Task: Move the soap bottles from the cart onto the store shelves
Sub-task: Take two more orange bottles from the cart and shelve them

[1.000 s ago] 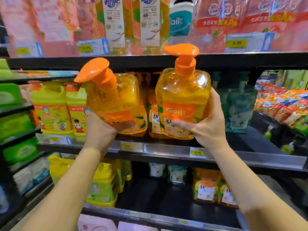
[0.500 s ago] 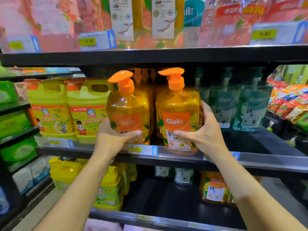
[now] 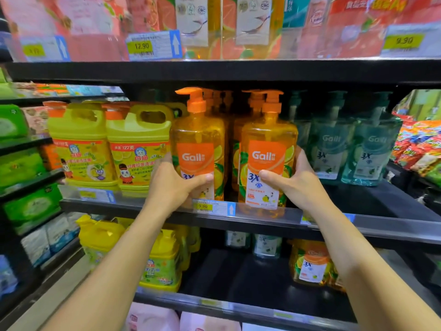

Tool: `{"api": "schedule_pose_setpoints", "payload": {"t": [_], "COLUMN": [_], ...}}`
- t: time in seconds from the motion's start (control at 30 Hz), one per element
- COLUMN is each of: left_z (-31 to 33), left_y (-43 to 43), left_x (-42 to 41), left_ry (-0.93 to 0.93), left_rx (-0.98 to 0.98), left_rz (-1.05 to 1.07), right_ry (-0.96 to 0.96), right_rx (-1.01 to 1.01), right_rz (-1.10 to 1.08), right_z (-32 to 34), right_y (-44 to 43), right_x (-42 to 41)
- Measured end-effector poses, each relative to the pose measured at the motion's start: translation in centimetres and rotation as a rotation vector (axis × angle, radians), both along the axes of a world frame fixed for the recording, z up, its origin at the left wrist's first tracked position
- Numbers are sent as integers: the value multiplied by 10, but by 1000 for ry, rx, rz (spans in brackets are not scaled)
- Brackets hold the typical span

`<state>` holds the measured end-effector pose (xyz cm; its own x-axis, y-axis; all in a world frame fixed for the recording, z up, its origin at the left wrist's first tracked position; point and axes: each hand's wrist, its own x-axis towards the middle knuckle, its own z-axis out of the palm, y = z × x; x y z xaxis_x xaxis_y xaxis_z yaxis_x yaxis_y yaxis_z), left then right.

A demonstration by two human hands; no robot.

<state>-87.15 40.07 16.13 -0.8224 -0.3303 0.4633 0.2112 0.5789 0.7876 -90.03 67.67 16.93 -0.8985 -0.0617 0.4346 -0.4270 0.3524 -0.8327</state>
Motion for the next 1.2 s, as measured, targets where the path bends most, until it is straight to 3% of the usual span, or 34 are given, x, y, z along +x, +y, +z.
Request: {"api": "schedule_pose_setpoints", "payload": {"t": [0.3,0.57,1.2], "left_z": [8,27,40], "left_y": [6,44,49], "left_x": [1,7,8], "left_ry": [-64,255,121], "left_rx": [39,-262,-291], "left_rz": [11,212,262], "right_ry": [73,243,199], "right_rx": [147,135,237], "right_rz": [-134,-198,-154], "right_z": [4,-3,9], "right_y": [-1,-15,-27], "right_x": [5,12,19]}}
